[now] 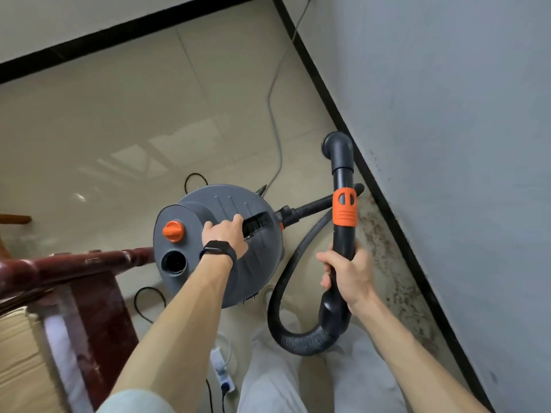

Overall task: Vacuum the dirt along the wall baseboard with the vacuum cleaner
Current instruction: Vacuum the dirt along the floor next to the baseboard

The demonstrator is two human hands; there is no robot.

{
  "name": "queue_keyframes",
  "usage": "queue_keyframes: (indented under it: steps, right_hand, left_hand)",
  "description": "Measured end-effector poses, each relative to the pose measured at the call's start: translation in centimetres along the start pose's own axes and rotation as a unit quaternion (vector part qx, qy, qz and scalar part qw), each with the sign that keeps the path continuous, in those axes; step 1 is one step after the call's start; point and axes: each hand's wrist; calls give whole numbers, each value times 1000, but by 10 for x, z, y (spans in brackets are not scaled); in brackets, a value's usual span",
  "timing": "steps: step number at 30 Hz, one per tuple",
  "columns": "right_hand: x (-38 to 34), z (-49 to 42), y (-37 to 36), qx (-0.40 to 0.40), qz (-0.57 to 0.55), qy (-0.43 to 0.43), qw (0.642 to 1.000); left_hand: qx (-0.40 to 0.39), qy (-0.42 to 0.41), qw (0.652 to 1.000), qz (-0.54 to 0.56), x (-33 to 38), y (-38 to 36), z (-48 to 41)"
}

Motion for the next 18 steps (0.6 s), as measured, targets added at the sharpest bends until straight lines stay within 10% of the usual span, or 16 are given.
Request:
queue_keyframes:
  steps: [9,18]
  right_hand:
    - [57,-11,94,118,-56,-24,991]
    - [156,-65,207,203,-42,-91,974]
  left_hand:
    - [21,77,996,-32,78,-6,-8]
    - [114,-127,985,-20,270,-61,-20]
Point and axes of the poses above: each hand's wrist, its own z-axis away from the middle knuckle, its own y-axis out of the back of the hand, x = y × z, and after that the axes turned 6 degrees about -z, right-handed
